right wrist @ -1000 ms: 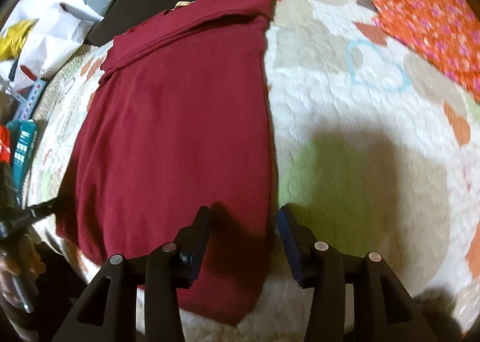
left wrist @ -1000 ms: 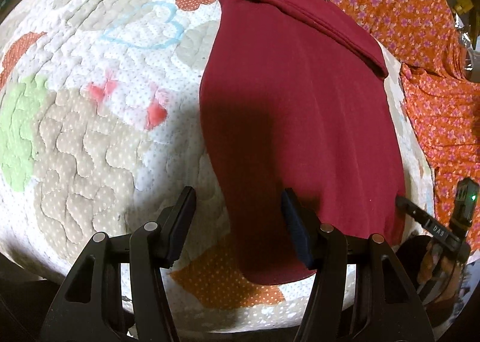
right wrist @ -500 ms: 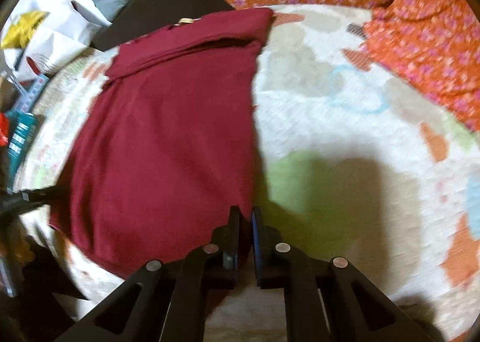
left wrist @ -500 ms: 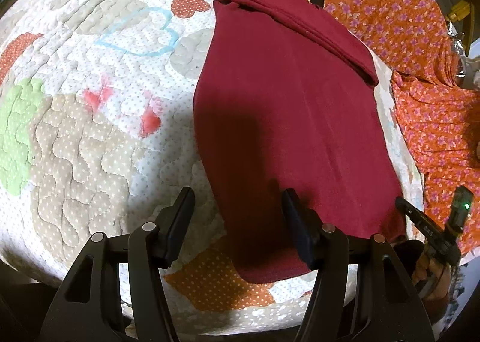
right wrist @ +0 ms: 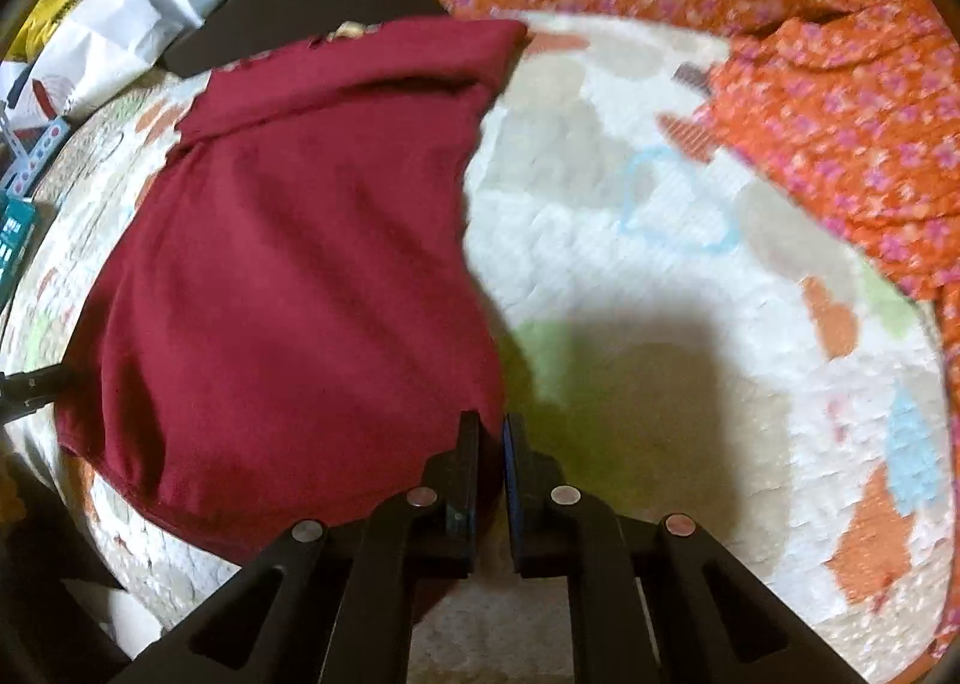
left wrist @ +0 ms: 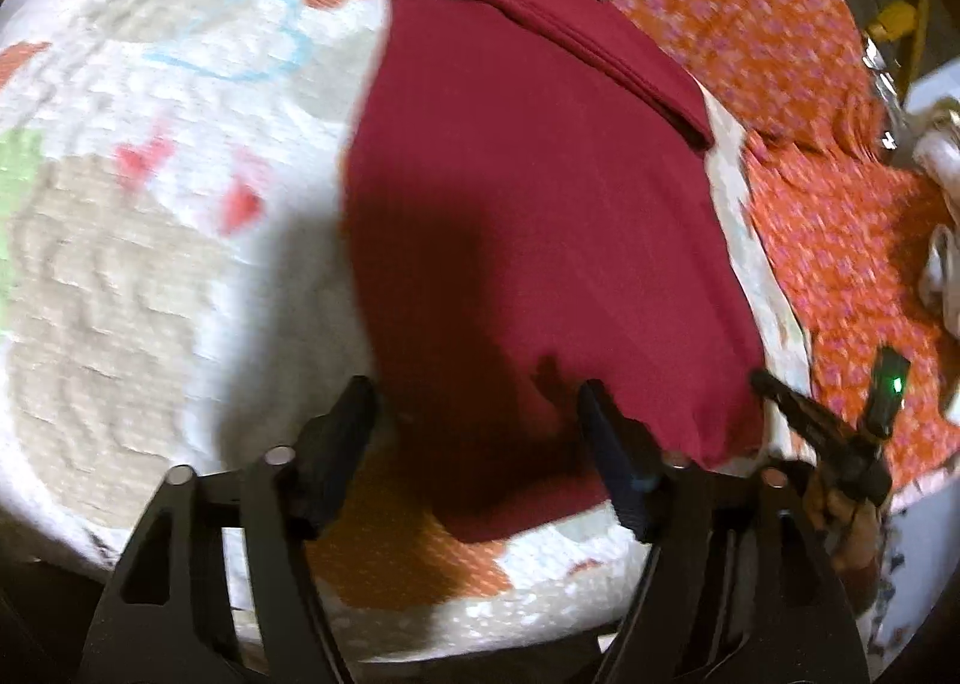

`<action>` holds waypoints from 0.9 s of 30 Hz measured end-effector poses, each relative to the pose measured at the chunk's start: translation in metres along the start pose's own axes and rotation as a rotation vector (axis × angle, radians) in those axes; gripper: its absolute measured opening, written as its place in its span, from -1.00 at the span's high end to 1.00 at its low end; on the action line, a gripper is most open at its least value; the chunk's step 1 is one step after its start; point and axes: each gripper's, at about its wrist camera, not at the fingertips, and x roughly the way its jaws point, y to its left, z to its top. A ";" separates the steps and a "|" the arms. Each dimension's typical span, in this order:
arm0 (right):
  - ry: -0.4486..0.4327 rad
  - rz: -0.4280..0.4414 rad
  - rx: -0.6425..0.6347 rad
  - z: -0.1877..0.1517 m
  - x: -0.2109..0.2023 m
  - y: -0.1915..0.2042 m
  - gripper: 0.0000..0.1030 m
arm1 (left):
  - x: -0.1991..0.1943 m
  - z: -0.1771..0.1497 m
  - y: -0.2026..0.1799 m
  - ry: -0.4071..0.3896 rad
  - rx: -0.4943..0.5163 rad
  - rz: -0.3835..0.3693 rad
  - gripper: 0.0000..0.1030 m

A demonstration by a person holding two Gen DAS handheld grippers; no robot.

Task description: Fold small clothes

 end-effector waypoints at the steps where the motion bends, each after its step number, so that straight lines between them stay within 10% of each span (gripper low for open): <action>1: -0.009 -0.013 0.002 -0.001 -0.002 0.001 0.87 | 0.002 -0.001 -0.005 0.001 0.028 0.027 -0.39; 3: -0.043 -0.007 0.028 -0.001 -0.012 0.003 0.80 | 0.002 -0.002 -0.010 -0.004 0.056 0.038 -0.38; 6: -0.093 0.089 0.009 0.001 -0.034 0.018 0.77 | 0.000 0.000 -0.010 0.001 0.054 0.011 0.31; 9: -0.104 0.148 -0.079 0.001 -0.043 0.044 0.66 | 0.001 -0.003 -0.012 0.016 0.067 0.037 0.58; 22: -0.056 0.379 -0.305 -0.014 -0.037 0.134 0.63 | -0.038 -0.016 0.027 -0.064 -0.040 0.156 0.68; 27: -0.083 0.436 -0.576 -0.036 -0.028 0.212 0.30 | -0.045 -0.011 0.042 -0.090 -0.107 0.176 0.68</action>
